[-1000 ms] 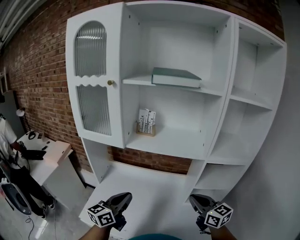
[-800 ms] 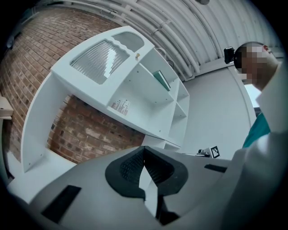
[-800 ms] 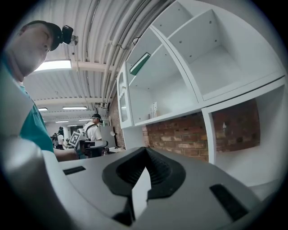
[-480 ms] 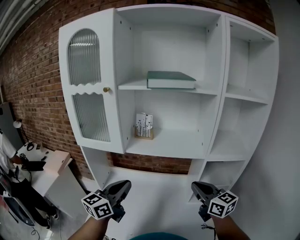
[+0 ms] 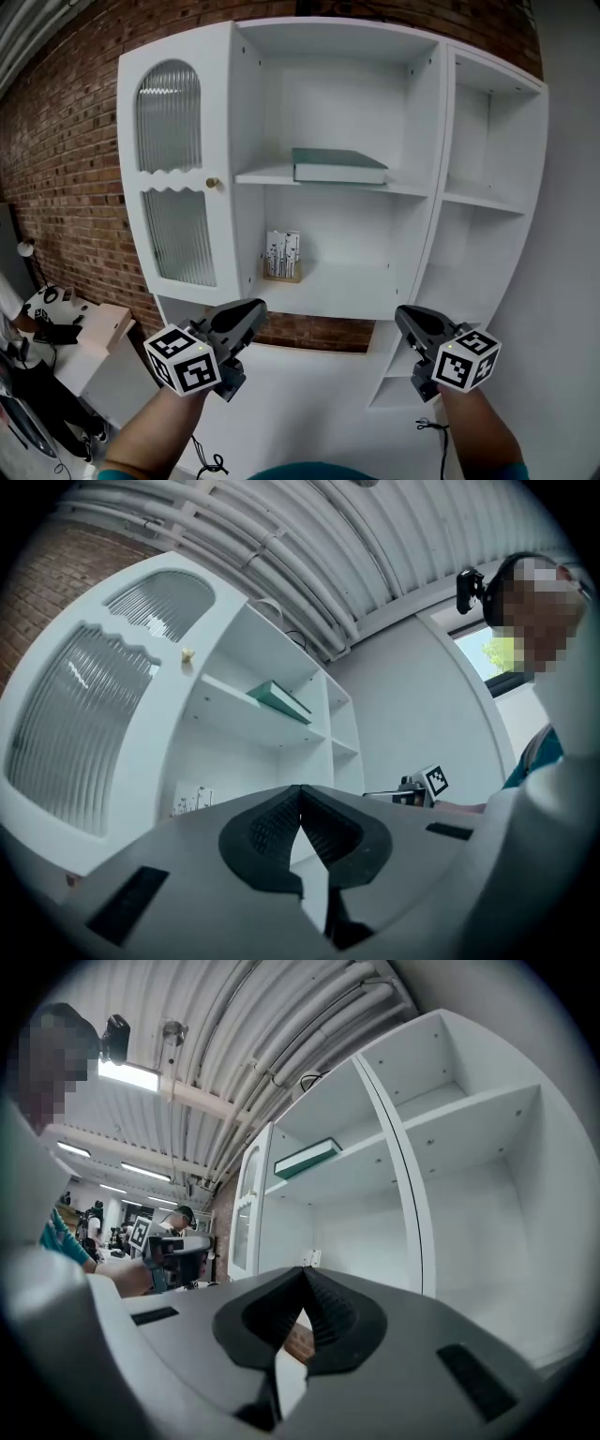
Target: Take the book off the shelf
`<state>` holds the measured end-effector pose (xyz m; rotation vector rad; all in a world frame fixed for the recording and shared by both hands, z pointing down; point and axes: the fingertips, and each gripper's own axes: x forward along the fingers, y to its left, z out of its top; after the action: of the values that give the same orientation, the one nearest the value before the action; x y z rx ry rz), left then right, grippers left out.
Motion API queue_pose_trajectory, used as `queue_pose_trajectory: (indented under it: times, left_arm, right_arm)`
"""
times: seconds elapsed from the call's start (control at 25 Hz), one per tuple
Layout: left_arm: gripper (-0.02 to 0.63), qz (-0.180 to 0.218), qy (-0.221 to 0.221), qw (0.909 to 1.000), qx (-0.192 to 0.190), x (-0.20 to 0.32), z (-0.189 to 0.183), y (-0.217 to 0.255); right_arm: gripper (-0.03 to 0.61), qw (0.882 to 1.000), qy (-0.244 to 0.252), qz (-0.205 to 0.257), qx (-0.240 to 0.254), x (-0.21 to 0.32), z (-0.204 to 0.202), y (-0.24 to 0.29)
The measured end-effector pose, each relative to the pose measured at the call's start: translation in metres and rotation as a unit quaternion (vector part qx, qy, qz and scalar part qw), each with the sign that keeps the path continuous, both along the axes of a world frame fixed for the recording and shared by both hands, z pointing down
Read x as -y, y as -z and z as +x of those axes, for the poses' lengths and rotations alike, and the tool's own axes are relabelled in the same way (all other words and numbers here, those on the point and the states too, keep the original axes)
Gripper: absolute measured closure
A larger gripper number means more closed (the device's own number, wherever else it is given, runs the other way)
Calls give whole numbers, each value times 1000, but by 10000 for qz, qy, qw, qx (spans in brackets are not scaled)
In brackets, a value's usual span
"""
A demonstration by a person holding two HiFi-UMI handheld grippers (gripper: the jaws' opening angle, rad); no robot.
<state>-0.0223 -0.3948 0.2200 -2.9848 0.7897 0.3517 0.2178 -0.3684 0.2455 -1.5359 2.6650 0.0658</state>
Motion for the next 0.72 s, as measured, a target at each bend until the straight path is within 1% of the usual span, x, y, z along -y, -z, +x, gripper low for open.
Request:
queue_pose_trajectory:
  times: [0.16, 0.28, 0.36, 0.44, 0.56, 0.72]
  left_arm:
    - [600, 283, 90, 9996, 15, 6, 4, 49]
    - [600, 580, 215, 9981, 70, 6, 9, 88]
    - [600, 818, 352, 9958, 198, 6, 14, 111]
    - [600, 1038, 505, 9925, 414, 8, 20, 130]
    - [598, 1378, 756, 9837, 871, 13, 35, 153]
    - [597, 1946, 1093, 9628, 1526, 20, 57, 180]
  right_arm:
    - [557, 9999, -135, 79, -1, 8, 7, 41]
    - [557, 9995, -245, 139, -104, 13, 11, 65]
    - [557, 9993, -279, 168, -200, 17, 10, 80]
    - [557, 9990, -269, 200, -282, 20, 7, 93]
    - [557, 9987, -254, 229, -373, 28, 4, 109]
    - [557, 9977, -312, 235, -552, 38, 4, 119]
